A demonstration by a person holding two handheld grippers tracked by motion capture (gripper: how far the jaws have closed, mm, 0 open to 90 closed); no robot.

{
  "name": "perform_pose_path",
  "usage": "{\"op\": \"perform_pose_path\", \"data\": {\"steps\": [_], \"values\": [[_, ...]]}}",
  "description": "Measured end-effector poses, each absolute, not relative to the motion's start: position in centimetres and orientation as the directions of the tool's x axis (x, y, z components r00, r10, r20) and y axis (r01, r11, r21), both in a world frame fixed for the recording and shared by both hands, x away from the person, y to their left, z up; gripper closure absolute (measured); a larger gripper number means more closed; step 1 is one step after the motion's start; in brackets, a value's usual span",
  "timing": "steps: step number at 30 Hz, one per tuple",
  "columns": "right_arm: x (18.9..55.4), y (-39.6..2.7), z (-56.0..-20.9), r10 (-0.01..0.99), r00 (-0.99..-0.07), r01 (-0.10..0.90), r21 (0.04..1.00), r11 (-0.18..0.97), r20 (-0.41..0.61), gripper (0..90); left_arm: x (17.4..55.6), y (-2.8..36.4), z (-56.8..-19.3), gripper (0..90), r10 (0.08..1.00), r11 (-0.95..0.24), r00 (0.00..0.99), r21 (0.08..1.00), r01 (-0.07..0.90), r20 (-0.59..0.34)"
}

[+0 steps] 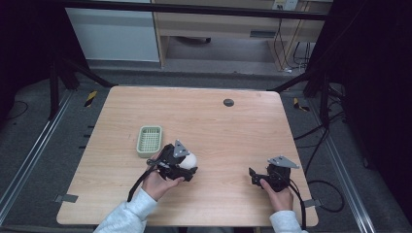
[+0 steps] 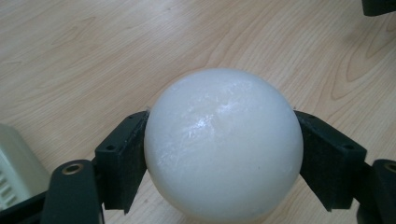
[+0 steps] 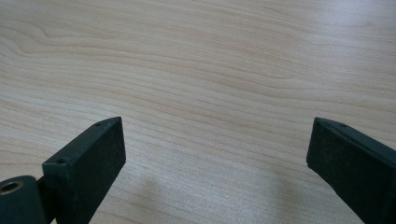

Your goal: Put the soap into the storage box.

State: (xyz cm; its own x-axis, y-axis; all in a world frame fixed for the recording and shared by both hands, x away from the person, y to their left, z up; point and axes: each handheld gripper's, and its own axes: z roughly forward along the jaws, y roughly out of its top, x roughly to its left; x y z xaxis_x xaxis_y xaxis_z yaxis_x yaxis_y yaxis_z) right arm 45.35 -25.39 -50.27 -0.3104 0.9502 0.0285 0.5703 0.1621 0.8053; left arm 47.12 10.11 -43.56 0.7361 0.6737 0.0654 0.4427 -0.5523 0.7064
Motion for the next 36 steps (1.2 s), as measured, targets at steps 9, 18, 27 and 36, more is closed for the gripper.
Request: {"op": "perform_pose_path", "data": {"steps": [9,18,27,36], "values": [[45.3,-25.4,-50.3,0.949,-0.313,0.571,0.804,0.165,0.028,4.9,47.5,11.7,-43.1,23.6,0.698,-0.527,0.713,0.721,0.45,0.066],[45.3,-25.3,-50.3,0.947,-0.319,0.571,0.804,0.168,0.029,4.9,48.2,13.4,-42.9,23.6,0.728,-0.497,0.683,0.728,0.473,0.054],[45.4,-25.2,-50.3,0.946,-0.323,0.565,0.805,0.18,0.015,4.9,48.7,14.8,-42.4,23.6,0.753,-0.465,0.656,0.742,0.483,0.045],[45.4,-25.1,-50.3,0.946,-0.323,0.564,0.806,0.178,0.017,4.9,49.6,16.6,-42.1,23.5,0.785,-0.437,0.618,0.748,0.499,0.046]]}}
